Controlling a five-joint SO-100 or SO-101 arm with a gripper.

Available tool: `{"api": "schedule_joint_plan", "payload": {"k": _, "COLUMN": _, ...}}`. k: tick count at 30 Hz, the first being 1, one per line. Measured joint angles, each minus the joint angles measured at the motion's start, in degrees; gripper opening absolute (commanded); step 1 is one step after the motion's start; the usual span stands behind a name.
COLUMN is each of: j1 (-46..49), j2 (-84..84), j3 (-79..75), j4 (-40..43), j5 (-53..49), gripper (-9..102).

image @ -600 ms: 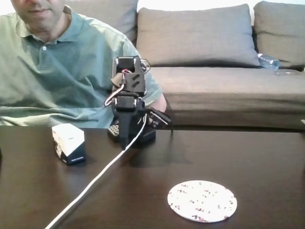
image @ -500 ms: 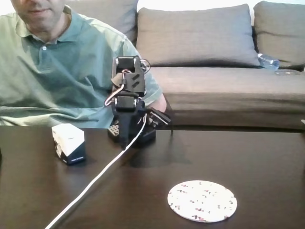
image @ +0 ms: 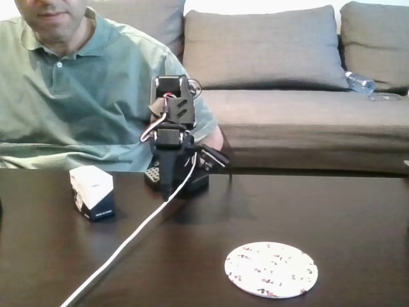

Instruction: Grasp a servo box and put it on the zirlivani.

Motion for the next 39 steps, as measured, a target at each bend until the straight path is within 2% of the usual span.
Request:
{"api": "schedule_joint_plan", "payload": {"k": 30, "j1": 0.00, "j2": 0.00, "j3": -0.18, "j4": -0.88, "j5": 0.00, "gripper": 0}}
{"api": "schedule_joint_plan", "payload": {"k": 33, "j1": 0.00, "j2": -0.53, "j3": -5.10, "j4": 0.26, "j5": -0.18, "gripper": 0}}
{"api": "schedule_joint_plan", "payload": {"k": 39, "j1": 0.00, "j2": -9.23, "j3": -28.39, "j4": 11.07, "j5": -2.20, "gripper": 0}}
